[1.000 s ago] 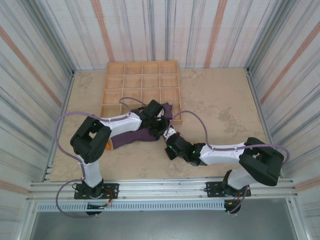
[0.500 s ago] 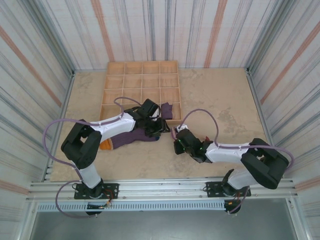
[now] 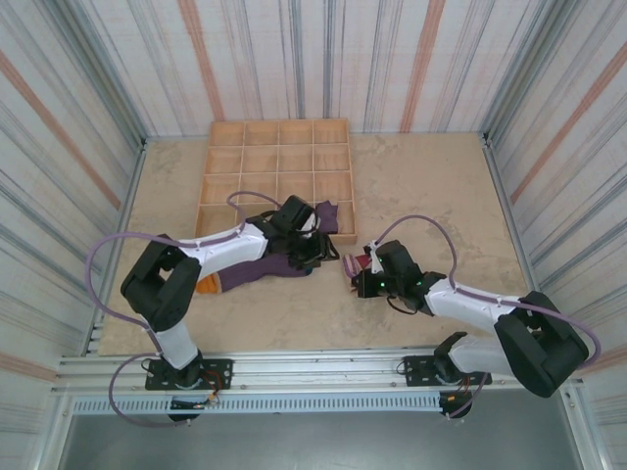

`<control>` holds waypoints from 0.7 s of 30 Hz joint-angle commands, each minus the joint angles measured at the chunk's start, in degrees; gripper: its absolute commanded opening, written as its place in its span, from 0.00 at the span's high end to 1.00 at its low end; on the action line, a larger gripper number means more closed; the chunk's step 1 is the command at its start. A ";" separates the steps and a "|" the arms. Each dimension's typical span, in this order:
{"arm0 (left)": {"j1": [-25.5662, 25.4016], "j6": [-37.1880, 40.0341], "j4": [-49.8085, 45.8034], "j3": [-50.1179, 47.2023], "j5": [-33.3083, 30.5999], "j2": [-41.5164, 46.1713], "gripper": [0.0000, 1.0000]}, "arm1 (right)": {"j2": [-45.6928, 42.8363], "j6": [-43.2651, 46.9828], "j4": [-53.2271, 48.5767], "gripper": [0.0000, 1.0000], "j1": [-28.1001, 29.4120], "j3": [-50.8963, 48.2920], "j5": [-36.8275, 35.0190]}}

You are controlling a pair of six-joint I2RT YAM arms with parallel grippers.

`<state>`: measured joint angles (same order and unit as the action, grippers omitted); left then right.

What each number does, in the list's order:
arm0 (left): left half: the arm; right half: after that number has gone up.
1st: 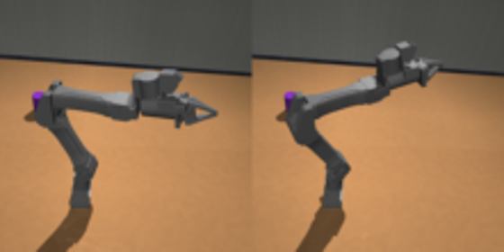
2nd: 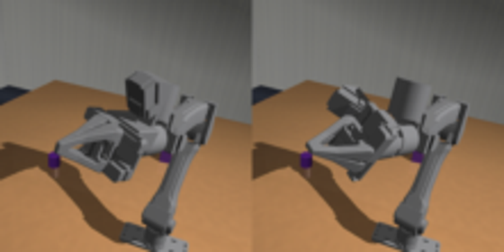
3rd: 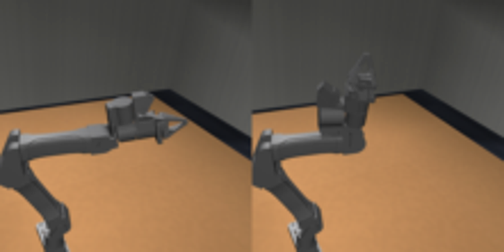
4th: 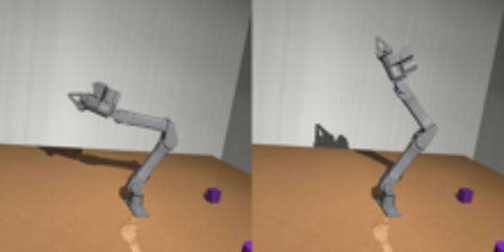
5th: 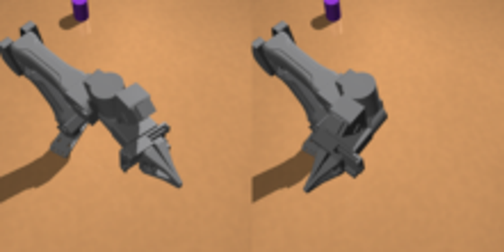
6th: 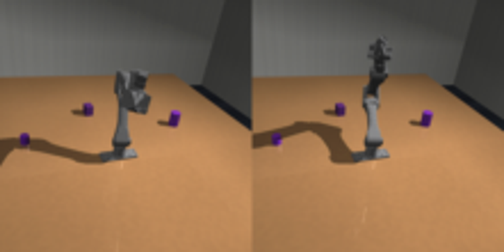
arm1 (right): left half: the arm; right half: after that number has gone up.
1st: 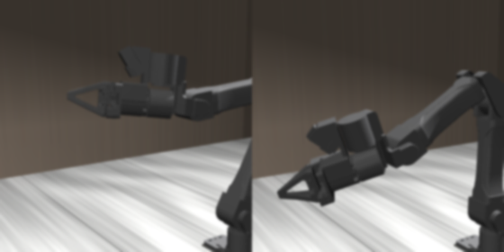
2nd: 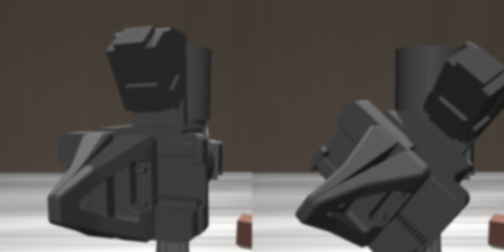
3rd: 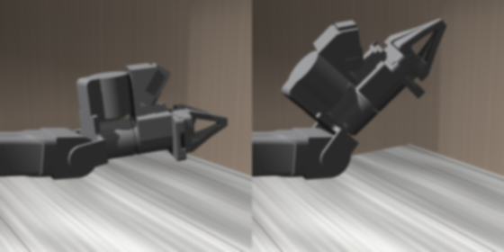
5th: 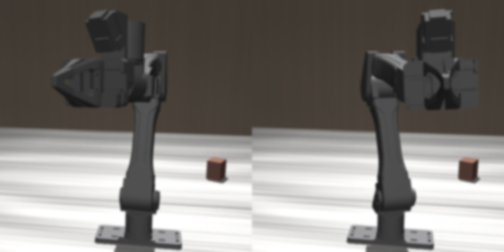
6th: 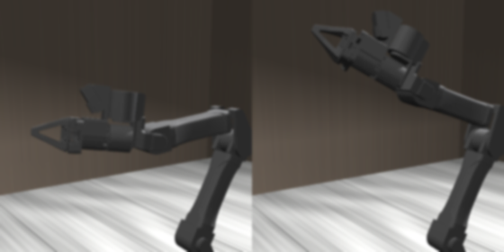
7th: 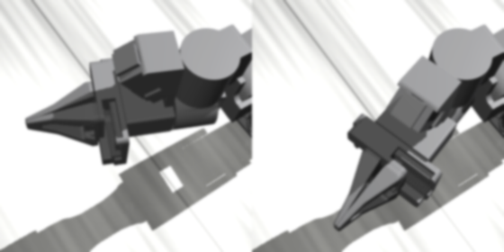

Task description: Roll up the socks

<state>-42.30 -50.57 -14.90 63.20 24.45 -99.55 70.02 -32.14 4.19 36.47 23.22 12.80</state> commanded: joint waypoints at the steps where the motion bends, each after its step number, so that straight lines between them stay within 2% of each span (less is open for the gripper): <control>1: -1.36 -0.96 2.10 1.23 1.32 -1.25 0.37 | -0.80 -2.79 -3.09 1.00 -1.06 -0.81 5.12; 8: -2.95 -1.64 2.65 2.49 1.43 -4.48 0.37 | 0.42 -6.98 -0.65 1.00 -3.11 -1.95 7.48; 14: -3.44 -1.78 2.53 1.21 -0.10 -3.69 0.38 | 1.47 -17.19 -1.00 1.00 -6.09 -5.76 7.97; 21: -4.27 -0.70 2.50 2.19 -0.25 -4.53 0.38 | -2.39 -26.15 -1.52 1.00 -6.66 -10.39 7.80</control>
<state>-45.65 -51.88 -12.23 64.60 24.97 -103.68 68.05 -51.77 10.63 30.44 16.36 21.98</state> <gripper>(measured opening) 0.620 0.071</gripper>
